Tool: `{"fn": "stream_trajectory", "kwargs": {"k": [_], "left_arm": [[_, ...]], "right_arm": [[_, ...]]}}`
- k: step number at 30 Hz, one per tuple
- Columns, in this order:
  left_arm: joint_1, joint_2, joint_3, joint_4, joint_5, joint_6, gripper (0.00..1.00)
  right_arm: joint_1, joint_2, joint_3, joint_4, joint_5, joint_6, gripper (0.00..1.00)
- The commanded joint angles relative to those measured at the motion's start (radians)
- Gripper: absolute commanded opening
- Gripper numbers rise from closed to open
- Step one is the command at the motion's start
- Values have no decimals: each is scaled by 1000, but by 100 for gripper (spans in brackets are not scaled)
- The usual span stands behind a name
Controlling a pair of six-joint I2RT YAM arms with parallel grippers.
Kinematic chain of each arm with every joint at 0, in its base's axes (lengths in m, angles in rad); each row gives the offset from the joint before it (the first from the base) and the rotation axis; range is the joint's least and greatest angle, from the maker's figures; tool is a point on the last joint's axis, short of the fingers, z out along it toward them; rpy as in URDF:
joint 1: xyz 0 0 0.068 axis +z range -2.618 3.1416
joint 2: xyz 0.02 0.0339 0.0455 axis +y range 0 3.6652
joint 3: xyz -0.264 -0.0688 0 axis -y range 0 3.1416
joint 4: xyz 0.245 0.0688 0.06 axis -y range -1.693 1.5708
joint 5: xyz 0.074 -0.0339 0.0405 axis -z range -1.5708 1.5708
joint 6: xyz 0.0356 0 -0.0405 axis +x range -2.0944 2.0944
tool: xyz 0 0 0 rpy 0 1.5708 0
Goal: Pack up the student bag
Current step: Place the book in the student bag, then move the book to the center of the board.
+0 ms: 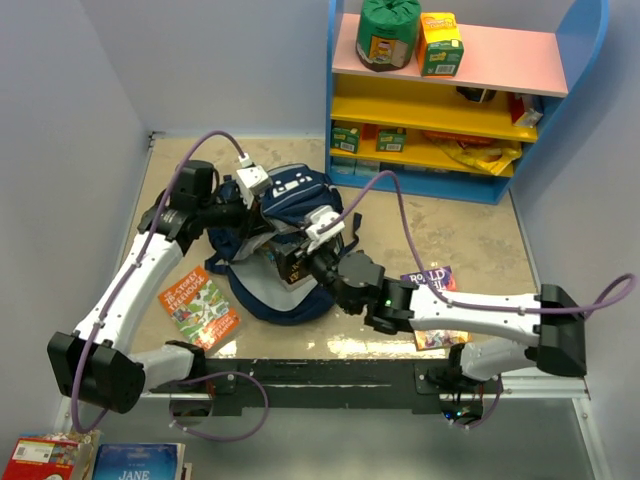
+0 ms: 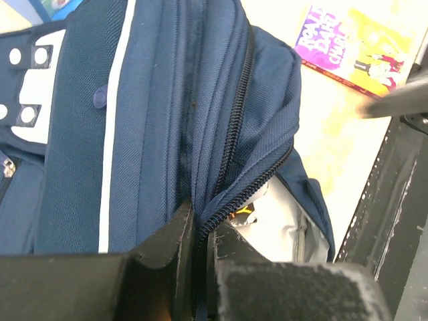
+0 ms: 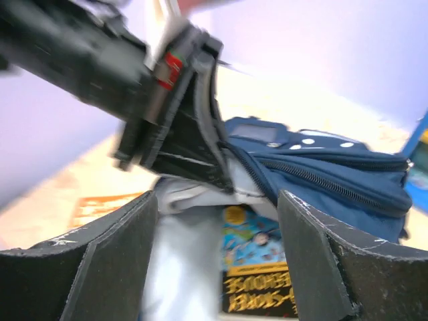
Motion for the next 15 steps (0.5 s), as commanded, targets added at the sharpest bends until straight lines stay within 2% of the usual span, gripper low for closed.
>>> {"fn": "stream_trajectory", "kwargs": {"k": [1,3,6,8,10,15], "left_arm": [[-2,60,65,222,-52,-26,0],[-2,82,84,241,-108,-29,0],[-4,86,52,304,-112,-50,0],[-7,86,27,318,-92,-63,0],[-11,83,13,329,-84,-69,0],[-13,65,-34,409,-179,-93,0]], "right_arm": [[3,-70,-63,-176,-84,208,72],[26,-111,-136,-184,-99,249,70],[98,-125,-204,-143,-148,268,67],[132,-73,-183,-158,-182,291,68],[146,35,-132,-166,-222,310,74],[164,207,-25,-114,-338,278,79]]}}
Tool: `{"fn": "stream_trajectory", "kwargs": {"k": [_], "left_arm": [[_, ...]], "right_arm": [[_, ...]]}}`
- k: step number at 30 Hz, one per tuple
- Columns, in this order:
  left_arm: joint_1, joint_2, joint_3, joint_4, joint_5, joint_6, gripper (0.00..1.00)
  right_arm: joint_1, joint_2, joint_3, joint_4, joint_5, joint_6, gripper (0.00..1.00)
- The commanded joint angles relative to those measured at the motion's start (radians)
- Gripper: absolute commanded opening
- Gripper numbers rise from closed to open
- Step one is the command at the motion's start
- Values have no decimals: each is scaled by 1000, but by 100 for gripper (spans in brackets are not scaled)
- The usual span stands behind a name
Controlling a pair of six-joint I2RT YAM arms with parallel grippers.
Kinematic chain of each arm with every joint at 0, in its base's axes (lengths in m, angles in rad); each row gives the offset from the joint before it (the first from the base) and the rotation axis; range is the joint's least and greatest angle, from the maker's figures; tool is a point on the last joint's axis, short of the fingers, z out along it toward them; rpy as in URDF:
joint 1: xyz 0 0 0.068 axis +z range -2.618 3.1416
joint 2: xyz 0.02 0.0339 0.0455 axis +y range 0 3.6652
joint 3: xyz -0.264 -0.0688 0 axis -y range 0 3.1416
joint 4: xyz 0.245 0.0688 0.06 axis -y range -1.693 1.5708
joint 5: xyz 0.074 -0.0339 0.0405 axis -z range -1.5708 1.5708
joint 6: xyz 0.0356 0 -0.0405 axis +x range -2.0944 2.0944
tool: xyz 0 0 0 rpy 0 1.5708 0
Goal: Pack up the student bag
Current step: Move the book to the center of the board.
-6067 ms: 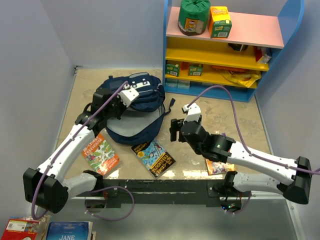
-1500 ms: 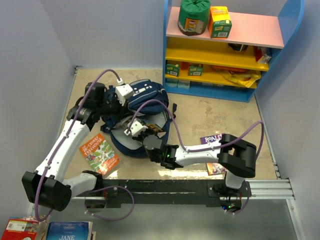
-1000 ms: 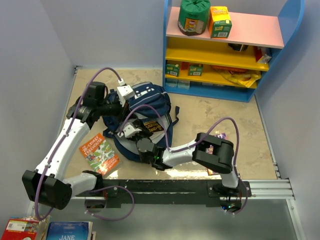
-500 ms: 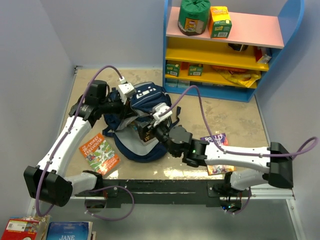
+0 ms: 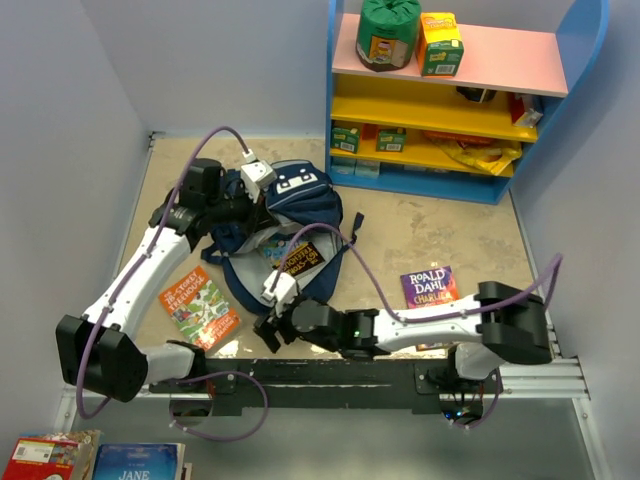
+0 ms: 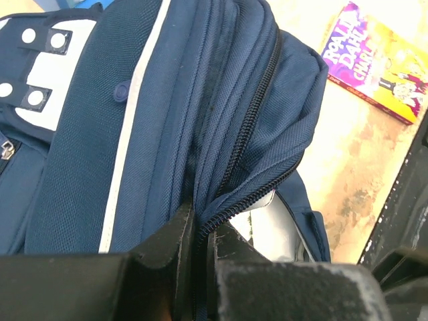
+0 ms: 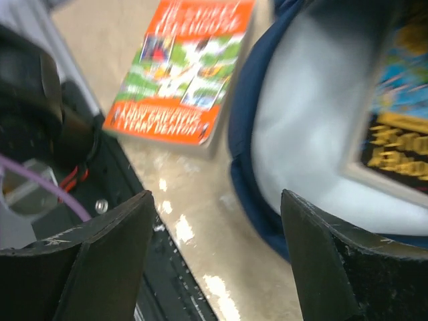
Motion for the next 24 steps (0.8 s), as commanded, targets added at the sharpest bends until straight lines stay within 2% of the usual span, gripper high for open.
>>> {"fn": "stream_trajectory", "kwargs": {"k": [1,5,8,12,15,17,18,24], "left_arm": [[0,-12,-18,292,-129,-28,0],[0,-6,-27,295,-108,-37,0],[-2,-26,-49,293,-120,-31,0],[-2,-46,-64,304,-141,-24,0],[-2,-44,-63,310,-135,-28,0],[-2,-41,-63,313,-132,-31,0],[-3,-38,-63,312,-132,-31,0],[-2,-26,-87,332,-140,-24,0]], "right_arm": [[12,101,122,43,-114,10,80],[14,249,244,41,-85,-1,81],[10,335,300,49,-143,18,82],[9,422,343,50,-212,39,82],[-3,457,344,52,-206,65,82],[-16,441,328,60,-189,73,82],[-17,419,314,80,-134,62,81],[-9,180,252,80,-69,-2,78]]}}
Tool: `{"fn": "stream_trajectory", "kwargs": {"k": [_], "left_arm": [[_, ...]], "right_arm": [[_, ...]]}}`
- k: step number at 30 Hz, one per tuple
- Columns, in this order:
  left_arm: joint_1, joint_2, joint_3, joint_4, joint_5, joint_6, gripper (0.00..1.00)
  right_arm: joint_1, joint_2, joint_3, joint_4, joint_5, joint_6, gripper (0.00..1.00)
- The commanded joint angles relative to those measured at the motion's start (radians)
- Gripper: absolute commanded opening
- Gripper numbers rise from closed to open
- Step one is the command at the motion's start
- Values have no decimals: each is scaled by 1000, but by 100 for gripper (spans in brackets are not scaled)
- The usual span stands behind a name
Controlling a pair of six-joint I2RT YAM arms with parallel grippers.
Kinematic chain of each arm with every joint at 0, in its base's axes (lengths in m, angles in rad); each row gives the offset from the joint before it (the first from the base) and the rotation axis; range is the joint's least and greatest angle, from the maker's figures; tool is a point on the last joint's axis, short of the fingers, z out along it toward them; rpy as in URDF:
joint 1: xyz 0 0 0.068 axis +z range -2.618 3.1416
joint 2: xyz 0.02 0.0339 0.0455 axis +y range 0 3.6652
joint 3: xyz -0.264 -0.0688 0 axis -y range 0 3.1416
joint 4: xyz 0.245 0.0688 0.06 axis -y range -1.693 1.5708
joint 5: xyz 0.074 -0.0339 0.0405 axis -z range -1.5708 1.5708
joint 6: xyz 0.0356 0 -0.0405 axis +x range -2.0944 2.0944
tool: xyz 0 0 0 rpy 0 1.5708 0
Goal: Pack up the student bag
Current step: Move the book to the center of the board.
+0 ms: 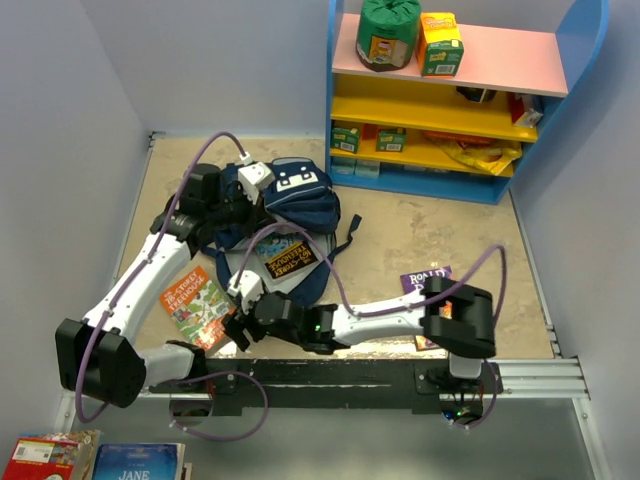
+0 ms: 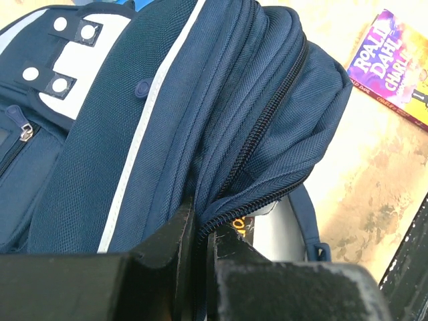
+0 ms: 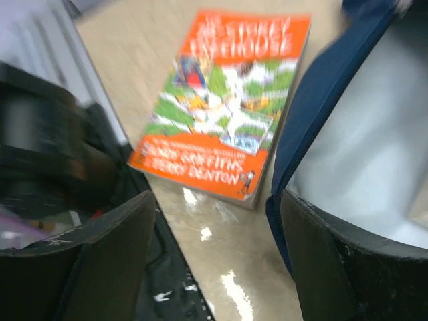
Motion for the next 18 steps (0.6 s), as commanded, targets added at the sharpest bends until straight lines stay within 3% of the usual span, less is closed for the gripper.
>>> {"fn": "stream_trajectory", "kwargs": {"k": [1,6,10,18], "left_arm": [[4,13,-16,232,-51,12,0],[4,57,-15,270,-19,-23,0],[0,65,13,279,6,-30,0],[-7,96,110,262,53,-51,0]], "right_arm": [[11,-196,-10,40,20,-30,77],[20,-196,-25,58,-130,-20,76],[19,-86,1,69,-250,-21,75],[-22,97,69,75,-245,28,75]]}}
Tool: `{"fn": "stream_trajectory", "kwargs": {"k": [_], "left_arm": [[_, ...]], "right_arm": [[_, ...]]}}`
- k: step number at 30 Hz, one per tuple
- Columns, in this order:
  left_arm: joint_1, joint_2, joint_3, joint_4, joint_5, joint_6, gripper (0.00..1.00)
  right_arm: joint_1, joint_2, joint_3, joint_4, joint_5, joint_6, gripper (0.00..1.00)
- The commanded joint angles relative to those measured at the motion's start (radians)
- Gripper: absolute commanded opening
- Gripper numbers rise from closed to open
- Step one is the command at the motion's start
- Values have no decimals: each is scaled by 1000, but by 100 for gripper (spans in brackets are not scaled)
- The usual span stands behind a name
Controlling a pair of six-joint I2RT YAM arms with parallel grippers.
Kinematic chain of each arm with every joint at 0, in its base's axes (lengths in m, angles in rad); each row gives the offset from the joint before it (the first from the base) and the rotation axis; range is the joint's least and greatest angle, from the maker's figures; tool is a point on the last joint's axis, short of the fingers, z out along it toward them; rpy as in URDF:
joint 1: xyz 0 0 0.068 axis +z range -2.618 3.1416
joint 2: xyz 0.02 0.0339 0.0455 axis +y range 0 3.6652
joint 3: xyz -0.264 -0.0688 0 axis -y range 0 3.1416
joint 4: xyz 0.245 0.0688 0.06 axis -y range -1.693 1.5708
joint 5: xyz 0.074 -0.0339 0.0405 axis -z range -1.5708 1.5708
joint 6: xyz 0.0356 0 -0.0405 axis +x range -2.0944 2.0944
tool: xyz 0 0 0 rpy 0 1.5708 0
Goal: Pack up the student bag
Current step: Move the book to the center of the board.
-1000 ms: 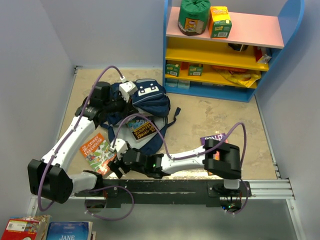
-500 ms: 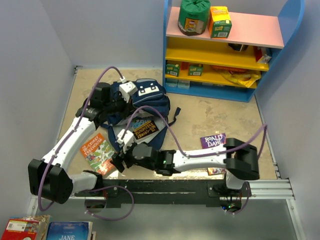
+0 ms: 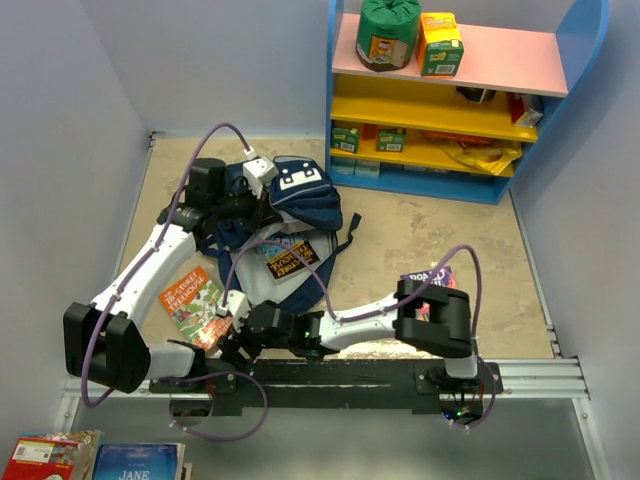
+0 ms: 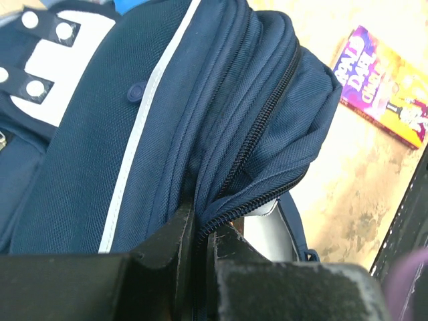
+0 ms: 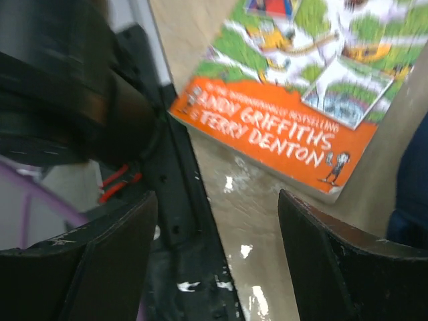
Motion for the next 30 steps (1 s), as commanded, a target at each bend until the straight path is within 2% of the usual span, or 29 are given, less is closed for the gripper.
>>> {"fn": "stream_trajectory", "kwargs": {"k": [1,4,8,16,23,30], "left_arm": [[-4,23,91,225,-10,-5,0],[-4,20,91,220,-12,2,0],[-5,8,85,211,-7,7,0],[-4,-7,81,191,-3,19,0],[-4,-14,78,180,-6,32,0],[-6,-21,73,179,-18,41,0]], "right_arm": [[-54,41,57,31,-5,54,75],[-96,79,43,34,41,119,74],[-133,55,-3,63,79,156,74],[-160,61,41,22,141,123,76],[-172,125,112,-47,386,68,77],[-205,159,144,-38,365,65,77]]}}
